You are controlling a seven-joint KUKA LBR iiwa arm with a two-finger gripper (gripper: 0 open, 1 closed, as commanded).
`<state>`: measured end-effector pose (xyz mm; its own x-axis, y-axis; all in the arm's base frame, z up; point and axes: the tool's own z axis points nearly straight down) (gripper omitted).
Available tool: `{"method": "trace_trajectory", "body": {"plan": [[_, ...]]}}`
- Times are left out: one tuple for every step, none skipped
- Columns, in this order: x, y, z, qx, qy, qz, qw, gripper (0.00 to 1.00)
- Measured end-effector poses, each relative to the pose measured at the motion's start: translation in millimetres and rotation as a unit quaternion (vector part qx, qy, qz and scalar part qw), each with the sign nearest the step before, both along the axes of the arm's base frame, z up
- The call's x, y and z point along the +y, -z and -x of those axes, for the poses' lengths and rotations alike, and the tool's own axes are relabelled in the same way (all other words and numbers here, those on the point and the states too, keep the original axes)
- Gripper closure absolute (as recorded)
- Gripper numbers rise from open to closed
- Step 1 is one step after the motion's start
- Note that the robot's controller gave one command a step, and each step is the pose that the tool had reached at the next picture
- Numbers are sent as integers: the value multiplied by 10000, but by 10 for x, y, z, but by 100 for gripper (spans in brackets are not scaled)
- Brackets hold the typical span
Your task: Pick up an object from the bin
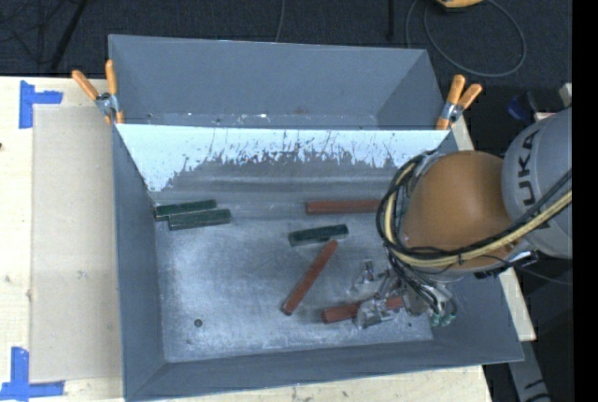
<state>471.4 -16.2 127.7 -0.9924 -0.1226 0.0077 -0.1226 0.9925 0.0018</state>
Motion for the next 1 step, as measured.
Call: {"method": "trace_trajectory", "body": {"plan": [[0,-177,-18,-40,1,2,10000,100]]}}
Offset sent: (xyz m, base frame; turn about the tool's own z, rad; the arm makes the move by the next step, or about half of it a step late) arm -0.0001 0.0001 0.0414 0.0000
